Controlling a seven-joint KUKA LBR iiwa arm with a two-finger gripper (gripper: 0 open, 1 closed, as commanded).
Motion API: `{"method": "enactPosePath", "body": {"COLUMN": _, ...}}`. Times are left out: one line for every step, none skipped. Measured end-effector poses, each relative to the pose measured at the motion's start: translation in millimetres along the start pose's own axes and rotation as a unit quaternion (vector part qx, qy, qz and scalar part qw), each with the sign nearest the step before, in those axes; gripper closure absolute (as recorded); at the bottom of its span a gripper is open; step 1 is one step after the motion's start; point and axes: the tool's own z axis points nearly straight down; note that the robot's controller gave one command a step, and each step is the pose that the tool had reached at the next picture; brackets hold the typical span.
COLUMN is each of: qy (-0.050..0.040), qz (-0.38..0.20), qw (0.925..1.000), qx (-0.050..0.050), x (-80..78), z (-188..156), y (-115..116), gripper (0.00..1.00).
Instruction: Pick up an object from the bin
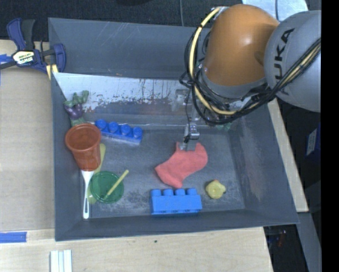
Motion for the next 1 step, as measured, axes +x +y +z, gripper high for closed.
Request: {"method": "enactPosePath", "body": {"qy": -0.0043, "qz": 0.001, "qw": 1.0, "qx": 0.0, "x": -1.2, "z": -5.2, "y": -0.3, "gripper": 0.0}}
